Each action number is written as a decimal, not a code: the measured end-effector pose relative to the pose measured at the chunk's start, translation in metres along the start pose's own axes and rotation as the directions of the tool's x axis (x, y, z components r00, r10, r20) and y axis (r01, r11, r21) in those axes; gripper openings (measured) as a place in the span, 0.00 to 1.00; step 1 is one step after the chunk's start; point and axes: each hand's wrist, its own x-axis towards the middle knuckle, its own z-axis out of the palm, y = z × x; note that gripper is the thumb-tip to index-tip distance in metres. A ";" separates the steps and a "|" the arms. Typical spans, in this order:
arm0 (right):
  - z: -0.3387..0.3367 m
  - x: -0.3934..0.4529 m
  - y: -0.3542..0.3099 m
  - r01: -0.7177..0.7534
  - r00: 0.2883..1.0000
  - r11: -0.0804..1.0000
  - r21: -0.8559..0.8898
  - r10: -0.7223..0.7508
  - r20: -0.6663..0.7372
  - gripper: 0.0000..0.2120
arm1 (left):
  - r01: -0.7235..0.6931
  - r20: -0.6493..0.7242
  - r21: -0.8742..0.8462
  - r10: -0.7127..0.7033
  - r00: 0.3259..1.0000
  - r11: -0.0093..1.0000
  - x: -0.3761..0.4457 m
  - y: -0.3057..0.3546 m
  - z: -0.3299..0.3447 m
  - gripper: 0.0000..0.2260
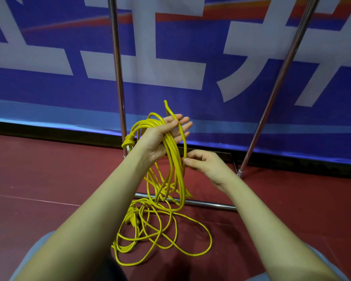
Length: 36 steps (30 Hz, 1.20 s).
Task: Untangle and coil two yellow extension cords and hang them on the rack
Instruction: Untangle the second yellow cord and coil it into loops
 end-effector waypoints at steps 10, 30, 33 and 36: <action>-0.017 0.002 -0.019 0.216 0.893 0.974 -0.065 -0.224 -0.390 0.11 | 0.181 -0.045 0.255 -0.176 0.983 0.950 0.002 0.003 -0.013 0.11; -0.016 -0.012 -0.029 0.019 1.000 0.984 -0.177 -0.023 -0.021 0.06 | 0.109 -0.060 -0.034 -0.111 0.992 0.993 0.000 -0.017 0.001 0.12; -0.020 -0.012 -0.016 0.015 0.997 0.977 -0.212 -0.032 -0.075 0.07 | 0.033 -0.126 -0.079 -0.043 0.991 0.996 0.001 -0.014 0.004 0.12; -0.018 -0.012 -0.013 0.072 0.987 0.992 -0.106 -0.087 -0.139 0.08 | -0.059 -0.185 -0.151 0.031 0.982 0.987 0.002 -0.009 0.003 0.11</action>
